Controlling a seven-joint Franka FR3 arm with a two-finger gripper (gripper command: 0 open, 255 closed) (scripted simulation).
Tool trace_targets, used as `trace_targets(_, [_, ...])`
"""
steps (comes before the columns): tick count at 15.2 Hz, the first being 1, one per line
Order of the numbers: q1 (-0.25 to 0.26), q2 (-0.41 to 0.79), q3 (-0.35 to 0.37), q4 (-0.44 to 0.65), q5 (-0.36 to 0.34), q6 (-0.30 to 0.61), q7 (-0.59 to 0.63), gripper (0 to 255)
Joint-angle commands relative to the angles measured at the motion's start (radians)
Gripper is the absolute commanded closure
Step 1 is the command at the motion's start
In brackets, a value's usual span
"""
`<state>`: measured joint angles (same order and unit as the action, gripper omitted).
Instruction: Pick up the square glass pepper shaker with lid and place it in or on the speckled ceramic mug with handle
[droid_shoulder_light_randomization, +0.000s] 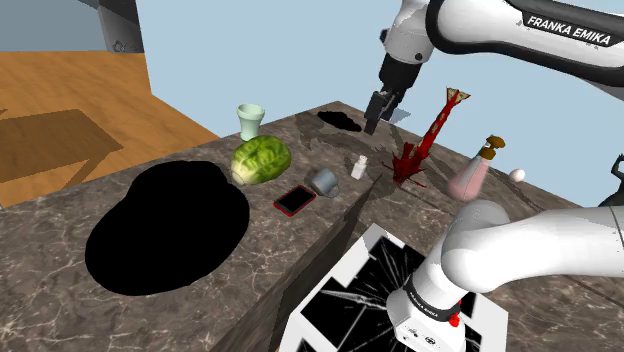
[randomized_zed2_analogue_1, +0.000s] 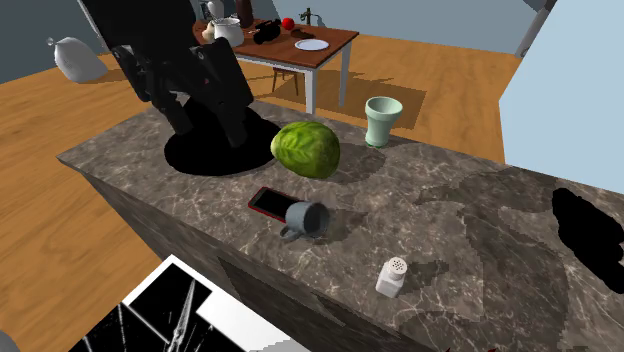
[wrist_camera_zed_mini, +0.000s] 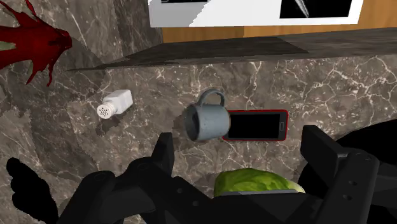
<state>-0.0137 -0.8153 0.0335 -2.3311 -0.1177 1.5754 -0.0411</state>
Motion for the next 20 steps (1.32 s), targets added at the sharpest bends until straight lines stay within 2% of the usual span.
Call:
trace_targets(1, [0.0, 0.0, 0.0, 0.0, 0.0, 0.0, 0.0, 0])
trace_targets(6, [-0.023, -0.026, -0.12, -0.128, -0.046, 0.147, -0.103, 0])
trace_targets(11, [-0.05, -0.004, -0.25, -0.22, -0.091, 0.305, -0.209, 0])
trace_targets(16, [-0.067, 0.074, -0.391, -0.272, -0.124, 0.474, -0.324, 0])
trace_targets(20, [-0.058, 0.175, -0.515, -0.283, -0.127, 0.614, -0.427, 0])
